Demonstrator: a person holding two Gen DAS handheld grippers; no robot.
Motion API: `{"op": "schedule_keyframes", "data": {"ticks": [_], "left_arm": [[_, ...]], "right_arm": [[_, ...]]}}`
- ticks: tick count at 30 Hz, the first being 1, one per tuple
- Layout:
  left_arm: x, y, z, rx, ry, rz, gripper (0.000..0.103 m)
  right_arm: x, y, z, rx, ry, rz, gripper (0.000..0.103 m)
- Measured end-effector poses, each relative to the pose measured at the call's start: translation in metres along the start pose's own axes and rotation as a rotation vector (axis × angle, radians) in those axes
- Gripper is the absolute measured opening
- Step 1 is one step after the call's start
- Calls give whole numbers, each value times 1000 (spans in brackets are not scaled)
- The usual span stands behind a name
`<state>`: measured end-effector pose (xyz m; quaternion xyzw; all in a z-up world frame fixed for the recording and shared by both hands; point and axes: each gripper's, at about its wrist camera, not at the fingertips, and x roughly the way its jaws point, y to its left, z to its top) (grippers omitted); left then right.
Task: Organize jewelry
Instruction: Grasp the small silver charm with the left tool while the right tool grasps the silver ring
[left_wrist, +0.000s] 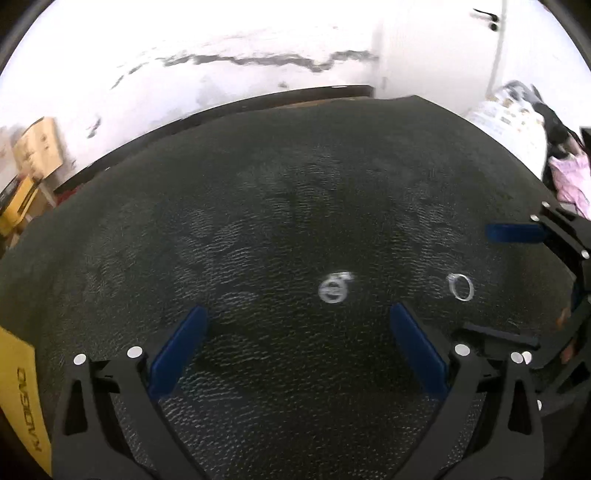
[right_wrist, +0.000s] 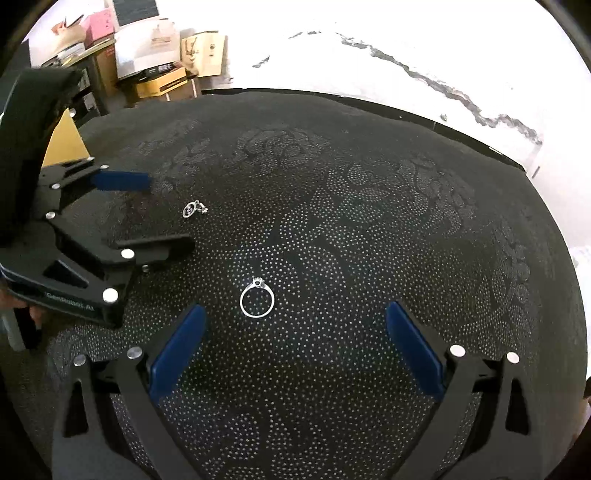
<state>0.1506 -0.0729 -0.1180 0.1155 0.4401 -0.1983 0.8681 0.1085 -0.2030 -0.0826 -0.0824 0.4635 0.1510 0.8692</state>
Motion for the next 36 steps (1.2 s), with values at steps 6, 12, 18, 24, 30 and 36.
{"op": "schedule_keyframes", "data": {"ticks": [6, 12, 18, 24, 30, 36], "left_arm": [[1, 0, -1, 16, 2, -4, 97], [-2, -6, 0, 37, -15, -15, 82], [-4, -16, 2, 70, -36, -34, 61], [-4, -20, 3, 80, -44, -36, 44], [-6, -30, 5, 133, -45, -22, 12], [-9, -27, 5, 139, -46, -21, 11]], "right_arm": [[-5, -3, -3, -31, -2, 23, 90], [-8, 1, -1, -54, -4, 56, 64], [-10, -2, 1, -51, -13, 56, 38], [-10, 8, 4, -78, -5, 72, 19], [-10, 8, 6, -68, -2, 82, 18], [-10, 6, 7, -68, -4, 79, 17]]}}
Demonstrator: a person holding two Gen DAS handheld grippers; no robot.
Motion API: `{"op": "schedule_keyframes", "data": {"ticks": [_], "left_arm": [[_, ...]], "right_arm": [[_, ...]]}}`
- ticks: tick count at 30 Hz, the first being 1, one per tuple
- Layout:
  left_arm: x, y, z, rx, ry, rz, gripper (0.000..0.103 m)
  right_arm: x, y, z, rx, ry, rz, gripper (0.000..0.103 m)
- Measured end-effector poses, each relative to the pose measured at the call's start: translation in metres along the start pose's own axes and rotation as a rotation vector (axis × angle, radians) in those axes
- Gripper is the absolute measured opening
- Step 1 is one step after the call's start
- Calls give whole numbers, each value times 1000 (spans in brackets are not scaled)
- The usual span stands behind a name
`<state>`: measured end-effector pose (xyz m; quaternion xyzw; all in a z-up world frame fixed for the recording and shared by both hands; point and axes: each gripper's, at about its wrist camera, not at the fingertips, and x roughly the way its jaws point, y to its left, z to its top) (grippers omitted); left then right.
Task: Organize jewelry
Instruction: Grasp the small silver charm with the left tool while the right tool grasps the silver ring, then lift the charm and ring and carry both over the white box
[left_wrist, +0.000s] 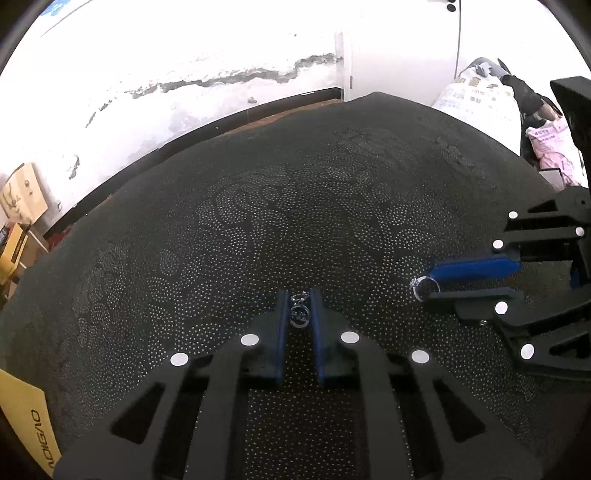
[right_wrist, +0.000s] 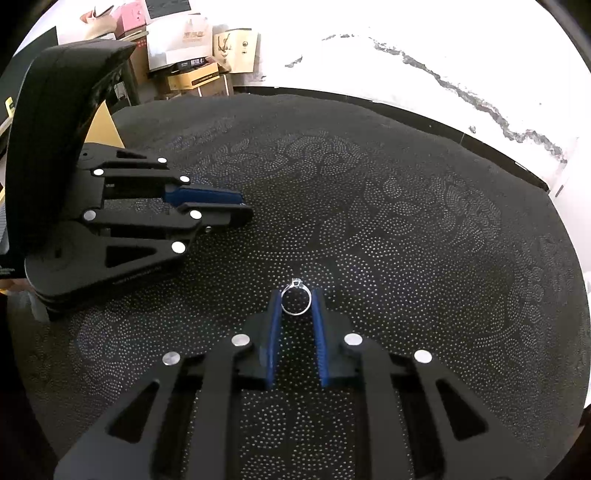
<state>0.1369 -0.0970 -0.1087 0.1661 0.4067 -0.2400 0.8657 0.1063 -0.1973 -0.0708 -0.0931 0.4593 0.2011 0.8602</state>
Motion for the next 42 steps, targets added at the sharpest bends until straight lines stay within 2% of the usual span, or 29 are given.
{"op": "schedule_keyframes", "data": {"ticks": [6, 8, 14, 20, 22, 23, 24, 27, 28, 29, 31, 34, 35, 36, 42], "left_arm": [[-1, -1, 1, -6, 7, 5, 11], [-3, -1, 1, -7, 8, 10, 11], [-7, -1, 4, -18, 2, 3, 11], [-11, 1, 5, -21, 0, 2, 11], [-10, 1, 4, -26, 6, -1, 11], [-8, 2, 3, -28, 12, -3, 11], [-7, 2, 2, -28, 15, -1, 11], [-4, 2, 1, -25, 23, -3, 11], [-4, 2, 2, -26, 22, -4, 11], [-4, 2, 2, -26, 22, -4, 11], [-3, 2, 2, -27, 16, -3, 11], [-3, 0, 2, -23, 14, 4, 11], [-3, 1, 1, -24, 14, 4, 11], [-3, 2, 1, -28, 14, 2, 11], [-6, 3, -1, -31, 17, 2, 11]], "right_arm": [[-2, 2, -3, 0, -7, -10, 17], [-5, 2, -2, 6, -13, -23, 1], [-5, 2, -6, 12, -1, -27, 1], [-15, 2, -5, 29, -41, -28, 3], [-14, 0, -6, 34, -33, -20, 40], [-14, -1, -8, 37, -43, -2, 77], [-15, 1, -9, 32, -59, -13, 82], [-11, 2, -9, 13, -46, -24, 81], [-6, 1, -10, 12, -25, -31, 77], [-2, 1, -10, 13, -6, -32, 68], [-2, 3, -10, 1, -21, -39, 67], [-2, 11, -8, -30, -15, -6, 44], [-2, 16, -7, -44, -10, 8, 23], [-1, 18, -6, -48, -5, 1, 19], [-1, 17, -1, -29, 2, 2, 19]]}}
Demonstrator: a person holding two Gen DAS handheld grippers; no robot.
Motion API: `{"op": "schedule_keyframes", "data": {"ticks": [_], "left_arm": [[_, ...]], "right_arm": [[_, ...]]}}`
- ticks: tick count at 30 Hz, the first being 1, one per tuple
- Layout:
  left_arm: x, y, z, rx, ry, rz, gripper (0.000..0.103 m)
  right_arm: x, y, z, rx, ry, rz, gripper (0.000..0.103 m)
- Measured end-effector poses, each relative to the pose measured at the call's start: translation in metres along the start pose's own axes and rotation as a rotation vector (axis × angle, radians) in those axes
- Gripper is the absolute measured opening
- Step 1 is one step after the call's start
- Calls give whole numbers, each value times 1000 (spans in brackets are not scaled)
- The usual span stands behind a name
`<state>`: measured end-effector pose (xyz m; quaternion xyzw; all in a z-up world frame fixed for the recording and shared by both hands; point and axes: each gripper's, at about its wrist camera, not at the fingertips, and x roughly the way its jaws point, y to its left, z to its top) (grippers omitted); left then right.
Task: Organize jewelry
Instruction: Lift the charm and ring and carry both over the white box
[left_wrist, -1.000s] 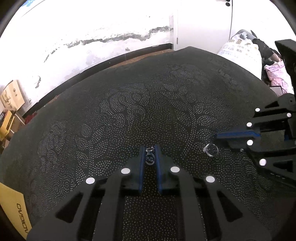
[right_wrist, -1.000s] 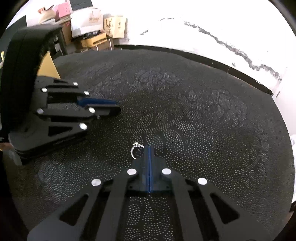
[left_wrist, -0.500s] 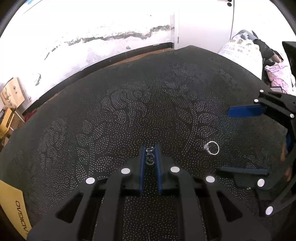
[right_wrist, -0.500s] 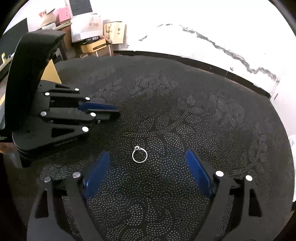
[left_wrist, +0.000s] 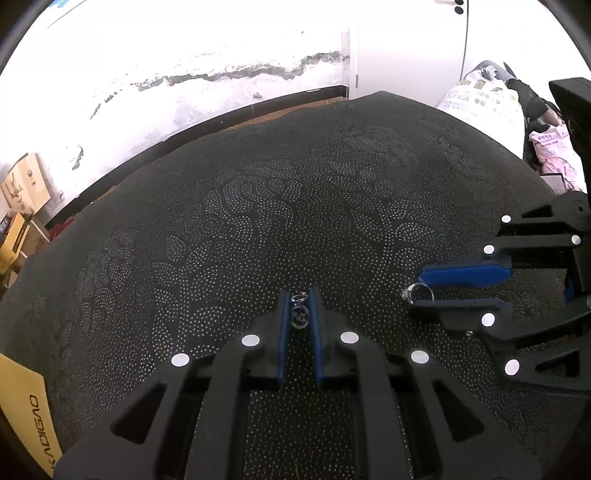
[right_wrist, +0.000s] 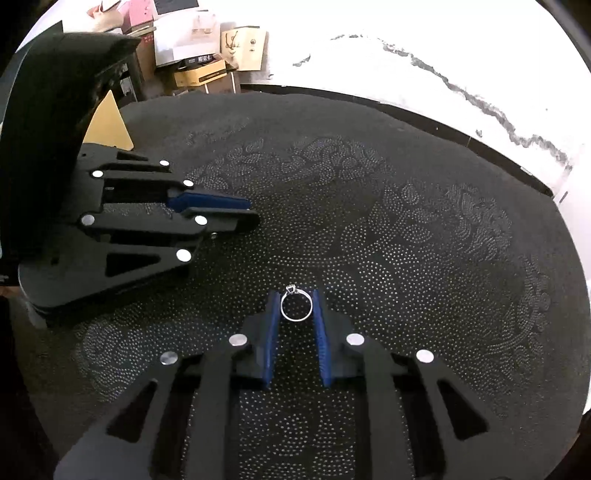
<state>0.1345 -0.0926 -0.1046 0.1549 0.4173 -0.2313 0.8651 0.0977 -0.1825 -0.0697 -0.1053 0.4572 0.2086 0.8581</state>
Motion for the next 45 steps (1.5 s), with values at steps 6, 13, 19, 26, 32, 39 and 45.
{"op": "schedule_keyframes", "data": {"ticks": [6, 13, 19, 26, 32, 39, 45], "left_arm": [[-10, 0, 5, -8, -19, 10, 11], [-38, 8, 8, -50, -37, 56, 11], [-88, 32, 6, -132, -52, 134, 11], [-177, 89, -25, -248, -41, 260, 11], [-255, 141, -61, -345, -50, 392, 11], [-332, 208, -124, -453, -13, 503, 11], [-356, 256, -164, -506, 75, 561, 11]], "right_arm": [[-13, -10, 8, 32, -29, 2, 19], [-37, -9, 17, 40, -65, -2, 19], [-70, 19, 41, 8, -124, 22, 19], [-104, 84, 85, -53, -191, 85, 19], [-129, 174, 132, -162, -230, 158, 19], [-135, 285, 187, -284, -212, 253, 19], [-112, 355, 226, -334, -127, 306, 19]]}}
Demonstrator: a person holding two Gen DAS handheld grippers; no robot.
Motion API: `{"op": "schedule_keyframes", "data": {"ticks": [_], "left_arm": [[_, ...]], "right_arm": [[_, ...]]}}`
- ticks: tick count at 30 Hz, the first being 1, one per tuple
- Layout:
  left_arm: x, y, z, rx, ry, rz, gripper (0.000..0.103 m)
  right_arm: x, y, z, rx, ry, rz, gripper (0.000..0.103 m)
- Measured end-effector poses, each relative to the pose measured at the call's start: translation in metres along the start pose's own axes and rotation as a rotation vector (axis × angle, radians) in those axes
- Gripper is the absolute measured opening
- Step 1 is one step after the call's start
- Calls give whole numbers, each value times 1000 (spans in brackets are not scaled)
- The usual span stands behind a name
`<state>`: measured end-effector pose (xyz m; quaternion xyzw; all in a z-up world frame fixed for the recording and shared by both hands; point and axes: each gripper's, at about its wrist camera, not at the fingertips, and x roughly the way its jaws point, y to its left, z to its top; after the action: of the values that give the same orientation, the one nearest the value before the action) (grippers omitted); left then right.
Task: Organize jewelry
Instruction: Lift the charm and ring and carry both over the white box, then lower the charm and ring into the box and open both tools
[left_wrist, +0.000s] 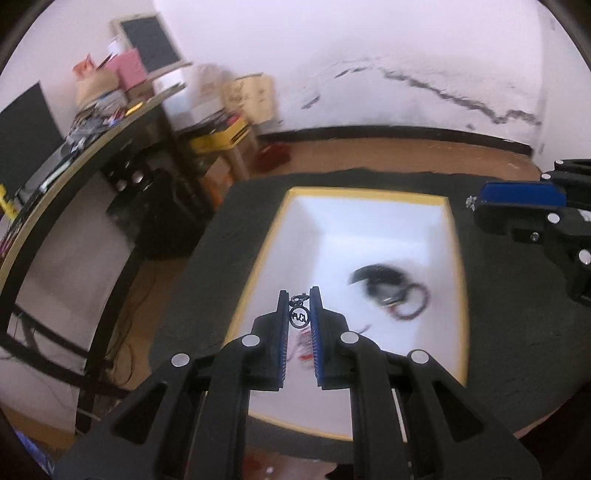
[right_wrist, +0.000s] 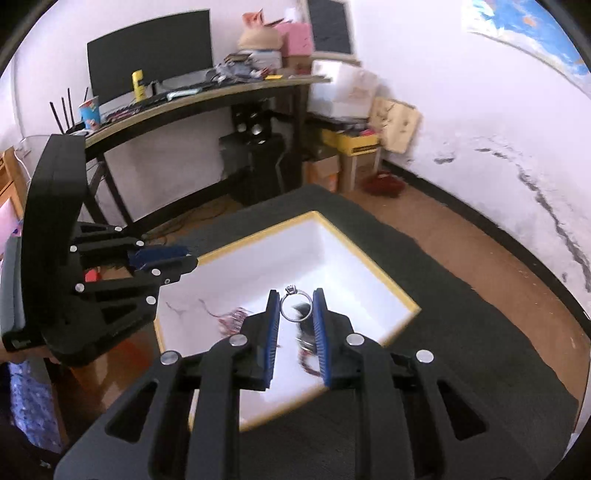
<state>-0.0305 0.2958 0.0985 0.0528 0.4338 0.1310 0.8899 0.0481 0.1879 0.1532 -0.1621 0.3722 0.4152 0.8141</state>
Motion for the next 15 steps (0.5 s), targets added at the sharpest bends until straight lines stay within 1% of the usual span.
{"op": "schedule_keyframes", "data": {"ticks": [2, 4, 7, 10, 15], "left_arm": [[7, 15, -4, -22, 20, 12, 11], [20, 30, -11, -64, 50, -2, 11], [44, 38, -17, -93, 90, 0, 11], [65, 39, -29, -129, 138, -29, 11], [92, 32, -42, -140, 184, -42, 11]], "right_arm": [[17, 8, 9, 19, 38, 19, 19], [40, 11, 12, 37, 82, 28, 19], [64, 15, 7, 56, 144, 21, 19], [91, 18, -3, 62, 202, 1, 19], [114, 16, -18, 78, 244, -16, 19]]}}
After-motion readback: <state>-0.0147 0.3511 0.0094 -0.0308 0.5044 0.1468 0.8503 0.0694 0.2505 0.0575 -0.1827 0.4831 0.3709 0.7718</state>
